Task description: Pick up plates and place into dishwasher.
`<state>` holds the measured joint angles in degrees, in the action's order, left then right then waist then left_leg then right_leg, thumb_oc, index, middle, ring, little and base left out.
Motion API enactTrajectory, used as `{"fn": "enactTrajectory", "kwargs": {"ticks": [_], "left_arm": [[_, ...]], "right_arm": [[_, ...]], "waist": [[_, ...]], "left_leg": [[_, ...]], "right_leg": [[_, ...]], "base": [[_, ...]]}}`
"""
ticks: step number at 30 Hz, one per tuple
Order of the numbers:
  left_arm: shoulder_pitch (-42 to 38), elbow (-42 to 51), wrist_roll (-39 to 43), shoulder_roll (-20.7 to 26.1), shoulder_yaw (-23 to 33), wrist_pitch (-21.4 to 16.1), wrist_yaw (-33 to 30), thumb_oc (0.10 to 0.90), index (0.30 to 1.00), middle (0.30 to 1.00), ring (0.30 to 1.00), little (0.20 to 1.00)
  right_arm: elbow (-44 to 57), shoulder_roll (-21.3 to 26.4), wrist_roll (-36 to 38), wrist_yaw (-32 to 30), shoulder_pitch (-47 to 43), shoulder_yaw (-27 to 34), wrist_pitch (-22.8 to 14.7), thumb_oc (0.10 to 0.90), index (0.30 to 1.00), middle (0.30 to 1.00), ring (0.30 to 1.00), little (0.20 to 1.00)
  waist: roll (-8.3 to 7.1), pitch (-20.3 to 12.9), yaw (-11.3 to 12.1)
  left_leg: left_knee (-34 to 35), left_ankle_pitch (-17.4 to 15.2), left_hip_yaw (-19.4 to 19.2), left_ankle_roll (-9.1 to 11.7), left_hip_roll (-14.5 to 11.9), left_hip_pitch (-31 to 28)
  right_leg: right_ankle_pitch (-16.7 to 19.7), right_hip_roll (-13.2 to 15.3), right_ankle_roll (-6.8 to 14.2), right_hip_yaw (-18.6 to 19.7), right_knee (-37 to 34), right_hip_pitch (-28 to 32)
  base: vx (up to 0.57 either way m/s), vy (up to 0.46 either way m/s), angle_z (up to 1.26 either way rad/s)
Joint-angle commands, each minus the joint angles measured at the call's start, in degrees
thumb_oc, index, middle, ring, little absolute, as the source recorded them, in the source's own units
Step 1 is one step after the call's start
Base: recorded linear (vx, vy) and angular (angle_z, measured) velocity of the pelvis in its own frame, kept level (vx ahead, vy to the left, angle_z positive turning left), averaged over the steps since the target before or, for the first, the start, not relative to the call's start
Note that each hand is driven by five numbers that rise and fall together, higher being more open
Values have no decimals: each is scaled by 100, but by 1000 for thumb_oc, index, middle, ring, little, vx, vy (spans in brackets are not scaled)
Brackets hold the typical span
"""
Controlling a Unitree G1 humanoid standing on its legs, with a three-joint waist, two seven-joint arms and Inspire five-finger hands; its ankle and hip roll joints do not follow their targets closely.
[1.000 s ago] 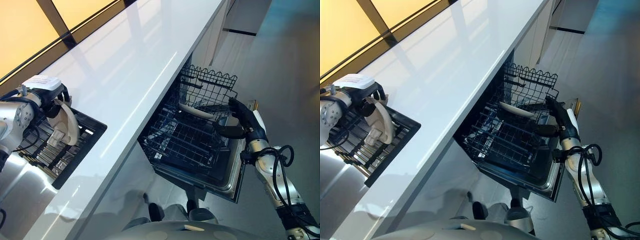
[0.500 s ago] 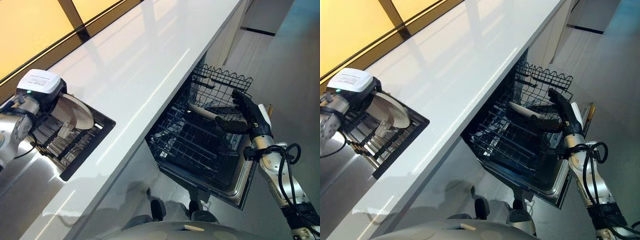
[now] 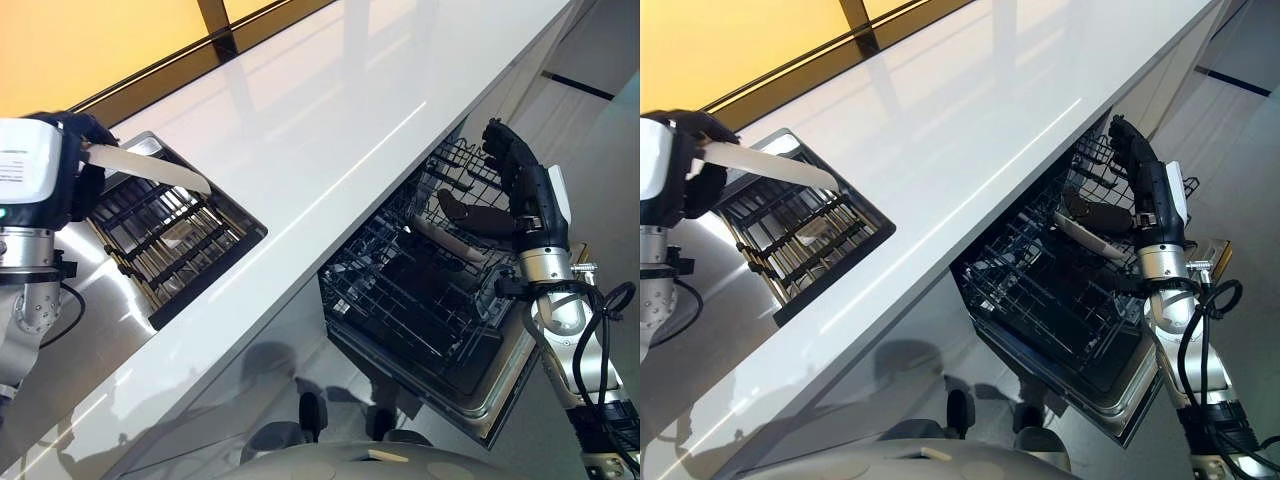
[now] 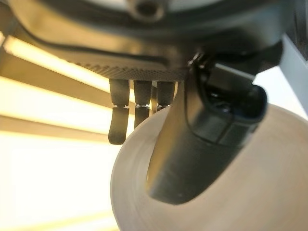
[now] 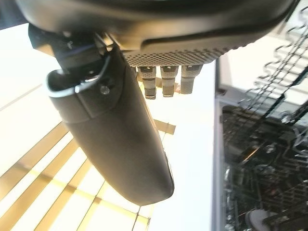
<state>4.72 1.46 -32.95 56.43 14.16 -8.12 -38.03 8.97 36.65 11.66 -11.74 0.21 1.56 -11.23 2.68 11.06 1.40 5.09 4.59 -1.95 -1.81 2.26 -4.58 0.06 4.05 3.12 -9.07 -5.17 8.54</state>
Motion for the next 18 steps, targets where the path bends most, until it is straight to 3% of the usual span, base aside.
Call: {"fn": "enactTrajectory", "kwargs": {"ticks": [1,4,8,12,18], "left_arm": [[-334,275,-231,206,918,-163,-1191,100,300,300,300,200],[-381,398,-198,94,911,-407,-1608,100,300,300,300,200],[-515,664,144,-218,839,-943,-1668,100,300,300,300,200],[-763,1188,614,-767,575,-1714,-1125,100,300,300,300,200],[-1139,1726,1258,-1142,47,-2258,32,100,300,300,300,200]], "right_arm": [[747,133,-98,41,-621,358,-691,800,900,900,900,900],[821,112,-56,77,-654,278,-734,800,900,900,900,900],[990,62,-153,2,-687,265,-911,800,900,900,900,900],[1238,-14,-691,-250,-809,226,-1034,800,900,900,900,900],[1484,22,-1084,-147,-1140,18,-1213,800,900,900,900,900]], "waist": [[1,-579,-26],[-32,-582,4],[-65,-577,27],[-112,-567,63],[-170,-535,86]], "left_leg": [[-209,-1002,19,-72,323,-281],[-242,-1002,69,-71,302,-261],[-261,-1012,149,-71,283,-270],[-291,-1037,230,-67,275,-289],[-341,-1054,245,-14,283,-306]], "right_leg": [[-609,-295,148,-233,797,-425],[-679,-286,118,-277,916,-442],[-777,-276,92,-327,1077,-461],[-848,-277,67,-373,1170,-457],[-783,-316,51,-406,1031,-389]], "base": [[4,-46,13],[1,-43,14],[5,-48,10],[-3,-57,18],[-14,-52,9]]}}
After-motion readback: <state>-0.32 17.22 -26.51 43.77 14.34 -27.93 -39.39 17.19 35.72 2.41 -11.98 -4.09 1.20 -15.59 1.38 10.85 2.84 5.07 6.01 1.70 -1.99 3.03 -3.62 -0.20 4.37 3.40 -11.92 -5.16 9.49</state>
